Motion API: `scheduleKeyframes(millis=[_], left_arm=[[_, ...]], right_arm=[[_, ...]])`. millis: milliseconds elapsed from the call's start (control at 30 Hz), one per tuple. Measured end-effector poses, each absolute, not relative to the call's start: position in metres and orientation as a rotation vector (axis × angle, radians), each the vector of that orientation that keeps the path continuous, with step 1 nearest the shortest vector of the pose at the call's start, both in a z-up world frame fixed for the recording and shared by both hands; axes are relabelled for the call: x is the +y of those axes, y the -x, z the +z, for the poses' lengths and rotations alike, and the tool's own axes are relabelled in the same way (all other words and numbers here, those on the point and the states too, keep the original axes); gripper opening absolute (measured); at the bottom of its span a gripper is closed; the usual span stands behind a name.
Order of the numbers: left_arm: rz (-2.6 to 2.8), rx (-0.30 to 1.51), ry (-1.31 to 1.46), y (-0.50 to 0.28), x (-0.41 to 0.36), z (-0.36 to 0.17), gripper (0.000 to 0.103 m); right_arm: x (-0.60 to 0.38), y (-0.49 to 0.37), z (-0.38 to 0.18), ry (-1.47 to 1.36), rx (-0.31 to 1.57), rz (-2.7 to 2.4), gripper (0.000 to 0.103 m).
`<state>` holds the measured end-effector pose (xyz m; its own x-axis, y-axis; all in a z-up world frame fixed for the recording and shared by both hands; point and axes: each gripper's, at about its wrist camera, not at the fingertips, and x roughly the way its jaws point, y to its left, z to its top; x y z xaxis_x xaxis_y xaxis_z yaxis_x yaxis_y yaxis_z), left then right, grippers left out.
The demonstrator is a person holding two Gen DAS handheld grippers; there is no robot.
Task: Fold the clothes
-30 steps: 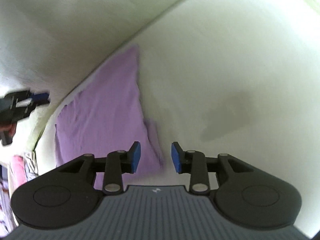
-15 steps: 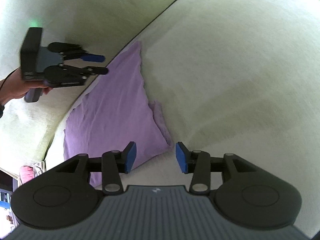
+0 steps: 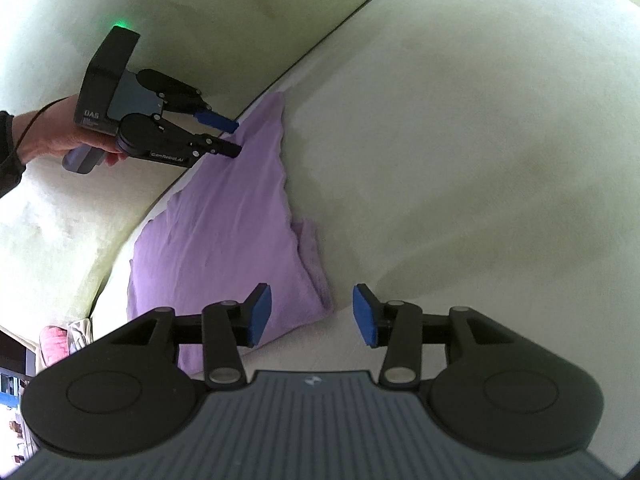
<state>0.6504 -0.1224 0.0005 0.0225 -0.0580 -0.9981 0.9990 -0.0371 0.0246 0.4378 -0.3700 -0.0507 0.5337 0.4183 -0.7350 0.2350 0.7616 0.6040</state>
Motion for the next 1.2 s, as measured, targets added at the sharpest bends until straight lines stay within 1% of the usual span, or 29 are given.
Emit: scheduleKeyframes(millis=[100, 167, 200, 233, 267, 467, 600, 867, 900, 967, 1067, 1133, 1200], left_arm=[[-1.26, 1.168, -1.215, -0.653, -0.122, 0.003, 0.026], [-1.296, 1.188, -1.218, -0.655, -0.119, 0.006, 0.013], [-1.311, 1.195, -1.213, -0.657, -0.117, 0.007, 0.01], [-1.323, 1.199, -1.207, -0.658, -0.114, 0.009, 0.004], [-1.339, 1.192, -1.206, -0.658, -0.11, 0.012, 0.002], [-1.373, 1.076, -1.199, -0.652, -0.084, 0.029, 0.001], [-1.378, 1.048, -1.168, -0.655, -0.068, 0.038, 0.001], [-1.373, 1.014, -1.155, -0.653, -0.047, 0.041, 0.001], [-1.372, 1.011, -1.155, -0.653, -0.046, 0.043, 0.001], [-1.369, 1.007, -1.154, -0.651, -0.044, 0.046, 0.001], [-1.367, 1.001, -1.155, -0.653, -0.044, 0.047, 0.001], [-1.365, 0.999, -1.155, -0.656, -0.063, 0.046, 0.001], [-1.363, 0.998, -1.154, -0.645, -0.075, 0.032, 0.001]], right_arm=[[-0.37, -0.437, -0.052, -0.723, 1.017, 0.13, 0.041], [-0.37, -0.437, -0.053, -0.718, 1.015, 0.136, 0.041], [-0.369, -0.437, -0.054, -0.715, 1.016, 0.14, 0.041], [-0.369, -0.437, -0.055, -0.717, 1.016, 0.141, 0.041], [-0.369, -0.437, -0.057, -0.721, 1.017, 0.141, 0.041], [-0.369, -0.432, -0.064, -0.792, 1.009, 0.132, 0.041], [-0.36, -0.426, -0.071, -0.833, 1.008, 0.132, 0.041], [-0.352, -0.419, -0.089, -0.997, 0.92, 0.05, 0.041], [-0.352, -0.418, -0.089, -1.009, 0.914, 0.04, 0.04], [-0.353, -0.41, -0.086, -1.014, 0.915, -0.018, 0.033], [-0.348, -0.4, -0.089, -1.052, 0.903, -0.048, 0.034], [-0.343, -0.399, -0.093, -1.08, 0.887, -0.041, 0.036], [-0.339, -0.405, -0.098, -1.092, 0.864, -0.018, 0.038]])
